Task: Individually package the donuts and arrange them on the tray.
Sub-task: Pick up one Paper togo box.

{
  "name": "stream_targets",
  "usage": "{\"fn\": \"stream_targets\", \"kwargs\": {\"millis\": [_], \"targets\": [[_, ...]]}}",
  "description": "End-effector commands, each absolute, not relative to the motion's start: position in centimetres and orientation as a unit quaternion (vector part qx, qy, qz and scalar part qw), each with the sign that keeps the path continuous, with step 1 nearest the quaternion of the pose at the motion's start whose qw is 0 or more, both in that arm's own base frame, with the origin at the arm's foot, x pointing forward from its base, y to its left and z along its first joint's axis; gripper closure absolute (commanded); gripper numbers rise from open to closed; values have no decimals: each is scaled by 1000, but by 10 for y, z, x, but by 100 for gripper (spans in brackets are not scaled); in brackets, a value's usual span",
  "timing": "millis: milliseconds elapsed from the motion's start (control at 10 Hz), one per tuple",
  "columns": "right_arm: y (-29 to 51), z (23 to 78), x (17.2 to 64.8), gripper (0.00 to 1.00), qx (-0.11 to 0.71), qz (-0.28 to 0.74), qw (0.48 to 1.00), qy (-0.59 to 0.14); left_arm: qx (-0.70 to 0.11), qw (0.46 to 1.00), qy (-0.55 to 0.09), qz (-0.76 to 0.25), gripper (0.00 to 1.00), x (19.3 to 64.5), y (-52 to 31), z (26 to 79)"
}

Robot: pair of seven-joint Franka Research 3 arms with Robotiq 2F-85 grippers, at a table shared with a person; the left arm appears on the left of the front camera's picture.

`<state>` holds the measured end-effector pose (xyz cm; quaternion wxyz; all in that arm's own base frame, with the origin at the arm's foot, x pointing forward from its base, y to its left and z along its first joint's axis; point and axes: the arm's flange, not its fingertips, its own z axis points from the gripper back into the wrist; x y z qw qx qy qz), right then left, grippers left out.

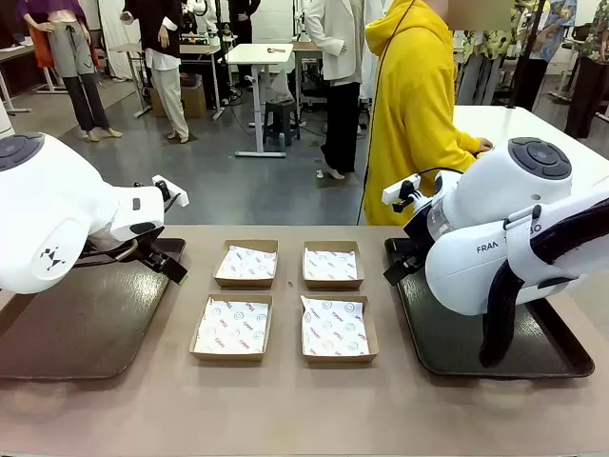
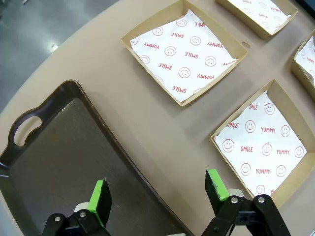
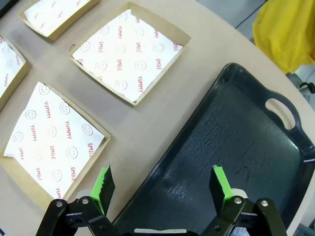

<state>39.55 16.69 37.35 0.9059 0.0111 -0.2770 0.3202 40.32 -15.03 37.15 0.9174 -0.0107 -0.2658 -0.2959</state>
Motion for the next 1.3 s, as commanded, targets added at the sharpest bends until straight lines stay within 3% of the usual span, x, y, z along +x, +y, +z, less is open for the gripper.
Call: {"fn": "stream_targets", "kwargs": {"millis": [0,800,1200], "targets": [[167,373,395,0,11,320,906,-277,-11,917,-266,-296,0,403,-150,371],[167,373,395,0,11,320,906,-277,-11,917,-266,-296,0,403,-150,372],[131,382,300,0,30,373,905,-202,20,905,-229,-357,0,309,-104,387]]}}
